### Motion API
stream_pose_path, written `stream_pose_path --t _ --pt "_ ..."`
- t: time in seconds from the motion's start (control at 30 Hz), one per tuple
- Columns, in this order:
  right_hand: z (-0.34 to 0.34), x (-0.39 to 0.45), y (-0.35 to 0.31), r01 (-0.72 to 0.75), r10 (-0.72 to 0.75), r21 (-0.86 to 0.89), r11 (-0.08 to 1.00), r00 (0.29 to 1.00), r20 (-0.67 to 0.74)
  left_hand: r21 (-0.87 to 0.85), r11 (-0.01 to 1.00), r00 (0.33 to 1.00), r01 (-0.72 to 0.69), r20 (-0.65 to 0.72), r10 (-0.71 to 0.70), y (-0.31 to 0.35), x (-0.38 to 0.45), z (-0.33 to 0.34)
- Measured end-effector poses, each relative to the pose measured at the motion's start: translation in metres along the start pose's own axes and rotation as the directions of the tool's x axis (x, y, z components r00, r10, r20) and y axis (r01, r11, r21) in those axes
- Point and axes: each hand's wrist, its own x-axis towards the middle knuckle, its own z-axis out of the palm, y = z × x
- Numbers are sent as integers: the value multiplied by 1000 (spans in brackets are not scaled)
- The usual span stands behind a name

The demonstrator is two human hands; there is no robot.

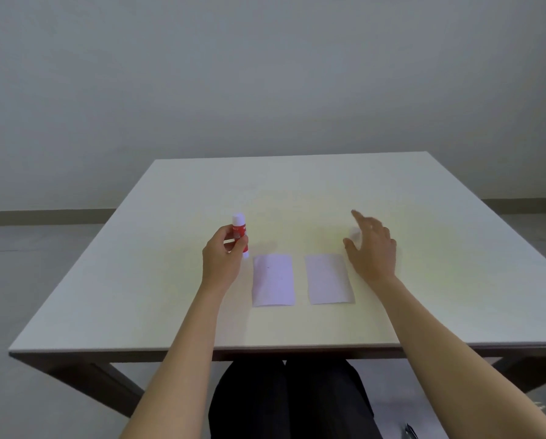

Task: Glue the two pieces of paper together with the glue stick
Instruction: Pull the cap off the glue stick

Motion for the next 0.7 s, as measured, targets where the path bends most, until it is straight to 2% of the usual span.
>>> stream_pose_path --t 0.07,0.1,0.17,0.23,0.3,0.37,0.47,0.53,0.6,0.63,0.7 --pt "-3 -10 -16 20 -17 40 999 997 -75 -44 999 999 -6 36 8 4 -3 3" --pt "-4 -18 -29 74 -63 95 993 991 -120 -80 997 998 0 58 5 6 -5 5" --pt "-4 -36 -59 172 -129 329 928 980 -148 -191 981 994 39 111 -18 11 -12 11" --pt "-5 -54 -88 107 -106 598 794 994 -37 -337 937 986 87 165 -32 18 -18 16" --pt "-6 -66 -106 -82 -53 738 670 986 157 -400 912 979 88 202 -6 24 -22 17" --pt "-8 -72 -115 -228 -36 776 588 951 306 -450 888 966 97 259 26 30 -23 13" --pt "-15 -70 -118 -327 -9 809 488 925 379 -550 822 930 144 359 78 36 -22 4" --pt "-20 -63 -117 -407 -10 784 469 885 466 -591 790 906 163 406 117 40 -22 0" --pt "-24 -58 -114 -503 -80 721 477 792 605 -597 785 893 166 429 138 45 -20 -1" --pt "-25 -57 -113 -560 -126 697 448 732 669 -586 795 892 158 429 139 48 -19 -1" --pt "-25 -57 -111 -673 -187 681 289 658 730 -565 813 900 142 416 132 53 -18 1"
